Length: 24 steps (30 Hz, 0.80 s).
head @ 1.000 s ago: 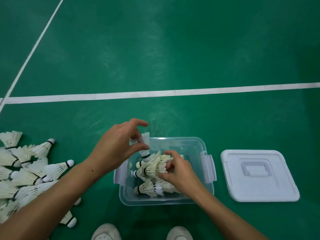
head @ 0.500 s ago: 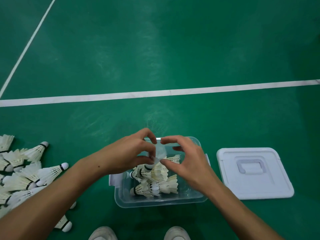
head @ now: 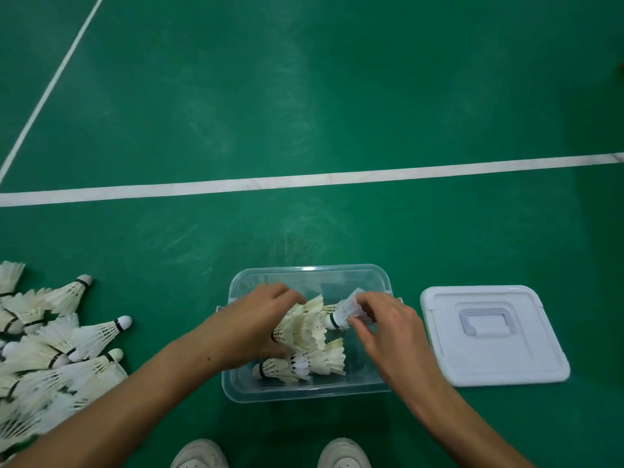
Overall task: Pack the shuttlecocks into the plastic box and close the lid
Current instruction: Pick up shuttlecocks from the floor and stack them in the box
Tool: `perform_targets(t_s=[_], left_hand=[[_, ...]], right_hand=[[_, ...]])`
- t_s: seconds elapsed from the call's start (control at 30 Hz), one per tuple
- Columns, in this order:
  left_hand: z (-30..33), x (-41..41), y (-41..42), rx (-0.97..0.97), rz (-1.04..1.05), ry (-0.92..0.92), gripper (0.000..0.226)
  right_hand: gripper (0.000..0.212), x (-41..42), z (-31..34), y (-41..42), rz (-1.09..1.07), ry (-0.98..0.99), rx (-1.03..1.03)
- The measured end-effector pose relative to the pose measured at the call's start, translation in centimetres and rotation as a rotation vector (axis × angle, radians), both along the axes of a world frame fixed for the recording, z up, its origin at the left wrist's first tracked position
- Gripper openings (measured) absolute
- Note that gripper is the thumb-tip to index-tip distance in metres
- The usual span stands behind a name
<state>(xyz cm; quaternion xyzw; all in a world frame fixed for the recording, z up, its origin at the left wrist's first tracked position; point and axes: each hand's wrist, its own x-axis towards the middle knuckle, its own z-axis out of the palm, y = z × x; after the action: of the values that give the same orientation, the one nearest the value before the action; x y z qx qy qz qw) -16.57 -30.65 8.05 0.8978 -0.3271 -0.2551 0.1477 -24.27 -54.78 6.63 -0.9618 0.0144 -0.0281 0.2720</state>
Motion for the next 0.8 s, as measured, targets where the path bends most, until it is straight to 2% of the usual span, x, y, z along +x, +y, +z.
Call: perform_targets(t_s=[0.1, 0.17, 0.27, 0.4, 0.57, 0.7, 0.8], left_hand=[[-2.1, -0.8, 0.0, 0.201, -0.095, -0.075, 0.093], [-3.1, -0.8, 0.1, 0.261, -0.109, -0.119, 0.089], [-4.3, -0.6, -0.1, 0.232, -0.069, -0.151, 0.070], [-5.4, -0.1, -0.4, 0.163, 0.011, -0.163, 0.062], [-6.2, 0.2, -1.4, 0.195, 0.014, -0.175, 0.047], [-6.3, 0.6, -1.7, 0.177, 0.020, -0.130, 0.046], [-5.2, 0.6, -1.6, 0.106, 0.010, -0.094, 0.049]], right_hand=[[0.014, 0.0, -0.8, 1.1, -0.005, 0.086, -0.021], [0.009, 0.2, -1.5, 1.7, -0.035, 0.166, 0.043], [0.020, 0.7, -2.7, 2.2, -0.109, 0.319, 0.219], [0.029, 1.3, -3.3, 2.8, -0.134, 0.458, 0.344], [0.032, 2.2, -3.8, 3.2, -0.140, 0.503, 0.288], [0.032, 2.3, -3.7, 3.2, -0.108, 0.518, 0.246], [0.042, 2.2, -3.1, 2.5, -0.115, 0.524, 0.250]])
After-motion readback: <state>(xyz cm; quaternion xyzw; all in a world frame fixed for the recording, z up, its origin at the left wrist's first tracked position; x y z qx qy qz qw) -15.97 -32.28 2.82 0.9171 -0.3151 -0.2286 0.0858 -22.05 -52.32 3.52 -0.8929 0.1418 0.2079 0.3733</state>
